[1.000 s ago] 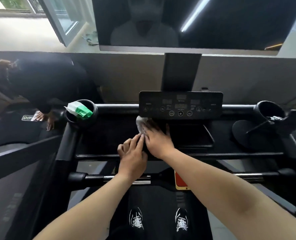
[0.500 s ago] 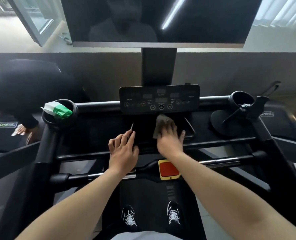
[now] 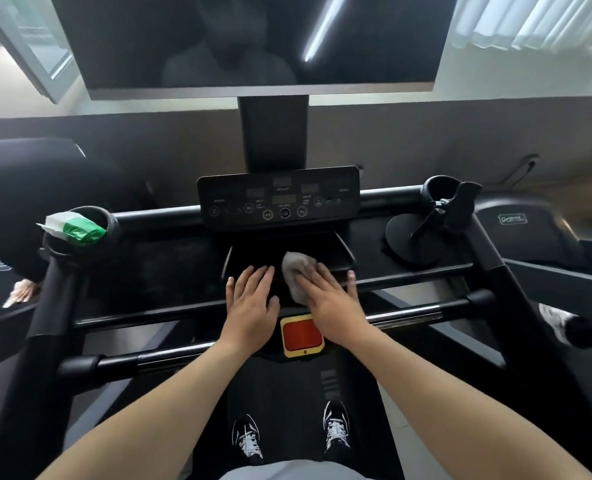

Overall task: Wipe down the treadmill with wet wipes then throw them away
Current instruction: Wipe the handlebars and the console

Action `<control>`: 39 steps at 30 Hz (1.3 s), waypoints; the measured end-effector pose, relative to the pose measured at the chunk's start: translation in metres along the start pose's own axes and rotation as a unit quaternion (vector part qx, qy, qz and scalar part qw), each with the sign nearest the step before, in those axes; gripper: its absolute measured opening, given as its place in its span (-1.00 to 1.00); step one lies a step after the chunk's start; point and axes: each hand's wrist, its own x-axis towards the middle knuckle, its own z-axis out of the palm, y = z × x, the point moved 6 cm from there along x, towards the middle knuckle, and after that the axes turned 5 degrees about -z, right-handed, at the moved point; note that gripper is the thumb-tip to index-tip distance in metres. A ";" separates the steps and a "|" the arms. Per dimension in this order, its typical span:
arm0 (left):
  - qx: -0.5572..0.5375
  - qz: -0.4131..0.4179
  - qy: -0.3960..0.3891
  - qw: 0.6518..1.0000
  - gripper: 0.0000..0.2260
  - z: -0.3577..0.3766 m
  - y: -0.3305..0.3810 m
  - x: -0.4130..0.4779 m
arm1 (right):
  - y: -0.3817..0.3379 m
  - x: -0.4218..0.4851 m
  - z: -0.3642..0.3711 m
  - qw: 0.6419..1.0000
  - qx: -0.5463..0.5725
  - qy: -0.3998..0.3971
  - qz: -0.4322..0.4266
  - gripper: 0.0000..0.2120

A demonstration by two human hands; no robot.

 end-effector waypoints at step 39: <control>-0.011 0.008 -0.020 1.000 -0.51 0.027 0.044 0.011 | 0.014 -0.027 -0.014 0.960 0.069 0.270 0.028 -0.78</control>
